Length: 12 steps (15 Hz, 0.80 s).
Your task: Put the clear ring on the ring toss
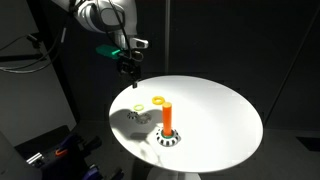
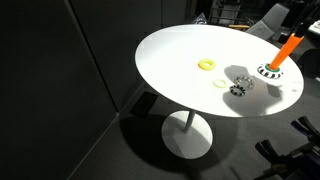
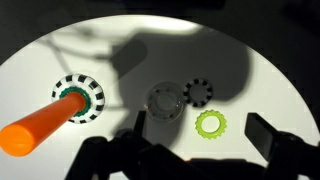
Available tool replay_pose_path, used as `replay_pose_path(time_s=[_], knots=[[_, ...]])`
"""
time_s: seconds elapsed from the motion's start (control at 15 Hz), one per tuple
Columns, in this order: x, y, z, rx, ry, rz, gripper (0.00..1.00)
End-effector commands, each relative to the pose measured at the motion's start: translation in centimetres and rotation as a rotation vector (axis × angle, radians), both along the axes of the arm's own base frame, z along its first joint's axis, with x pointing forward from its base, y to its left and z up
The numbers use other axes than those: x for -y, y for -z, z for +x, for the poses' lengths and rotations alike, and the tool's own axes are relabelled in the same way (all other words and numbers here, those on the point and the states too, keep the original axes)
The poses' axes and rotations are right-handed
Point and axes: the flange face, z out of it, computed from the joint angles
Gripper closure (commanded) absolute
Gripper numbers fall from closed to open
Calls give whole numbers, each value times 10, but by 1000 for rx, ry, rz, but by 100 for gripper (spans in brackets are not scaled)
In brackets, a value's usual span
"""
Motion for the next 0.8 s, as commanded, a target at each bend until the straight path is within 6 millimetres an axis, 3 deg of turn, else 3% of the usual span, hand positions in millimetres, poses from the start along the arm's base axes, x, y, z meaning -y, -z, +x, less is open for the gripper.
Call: replay_pose_path(time_s=[0.0,0.73], knots=[[1,18,14,30,9,5,0],[14,91,29,80,0,3,0]])
